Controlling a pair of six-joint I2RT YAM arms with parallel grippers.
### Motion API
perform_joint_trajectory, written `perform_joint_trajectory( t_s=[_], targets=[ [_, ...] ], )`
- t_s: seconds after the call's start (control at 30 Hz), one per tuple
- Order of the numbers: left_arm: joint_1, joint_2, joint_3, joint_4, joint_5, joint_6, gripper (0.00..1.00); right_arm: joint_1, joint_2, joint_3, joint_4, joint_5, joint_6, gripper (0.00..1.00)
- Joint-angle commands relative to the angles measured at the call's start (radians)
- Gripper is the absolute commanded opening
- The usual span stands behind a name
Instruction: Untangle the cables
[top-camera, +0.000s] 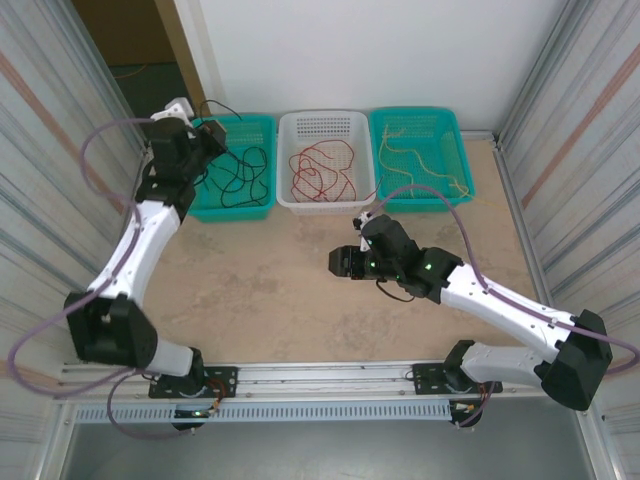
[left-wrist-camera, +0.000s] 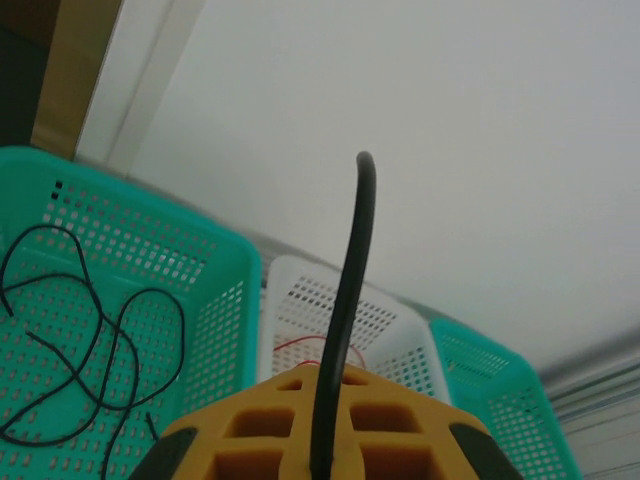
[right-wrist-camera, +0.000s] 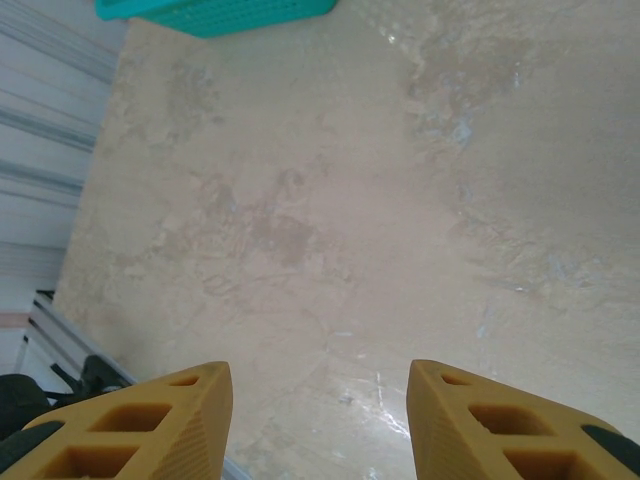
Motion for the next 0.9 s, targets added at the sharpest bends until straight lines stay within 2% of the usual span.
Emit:
perform_joint_trajectory(
  t_s=[0.0, 0.1, 0.13, 0.17, 0.3, 0.53, 0.63, 0.73, 0.83, 0.87],
  targets=[
    [0.011, 0.116, 0.119, -0.081, 0.055, 0.054, 0.05, -0.014, -0.019, 0.05, -0.058, 0.034, -0.049, 0.49],
    [0.023, 0.231, 0.219, -0.159, 0.067, 0.063, 0.5, -0.033, -0.048, 0.054, -0.089, 0.047, -0.065, 0.49],
    [0.025, 0.265, 0.247, -0.186, 0.066, 0.06, 0.61, -0.045, -0.061, 0.054, -0.098, 0.047, -0.069, 0.49],
    [0.025, 0.288, 0.27, -0.212, 0.062, 0.06, 0.65, -0.057, -0.071, 0.053, -0.107, 0.047, -0.074, 0.49],
    [0.025, 0.301, 0.278, -0.257, 0.043, 0.042, 0.74, -0.117, -0.12, 0.058, -0.142, 0.039, -0.093, 0.5],
    [0.018, 0.111, 0.138, -0.271, 0.084, 0.034, 0.77, -0.198, -0.199, 0.105, -0.194, 0.069, -0.149, 0.56],
    [-0.024, -0.025, 0.022, -0.271, 0.088, 0.069, 0.82, -0.203, -0.246, 0.11, -0.181, 0.145, -0.174, 0.64],
    [-0.099, -0.152, -0.08, -0.287, 0.098, 0.184, 0.88, -0.203, -0.29, 0.09, -0.143, 0.259, -0.201, 0.76],
    [-0.198, -0.258, -0.159, -0.349, 0.018, 0.332, 0.92, -0.209, -0.325, 0.028, -0.047, 0.339, -0.269, 0.87],
    [-0.226, -0.296, -0.2, -0.353, -0.019, 0.389, 0.93, -0.213, -0.329, 0.01, -0.017, 0.348, -0.311, 0.94]
  ],
)
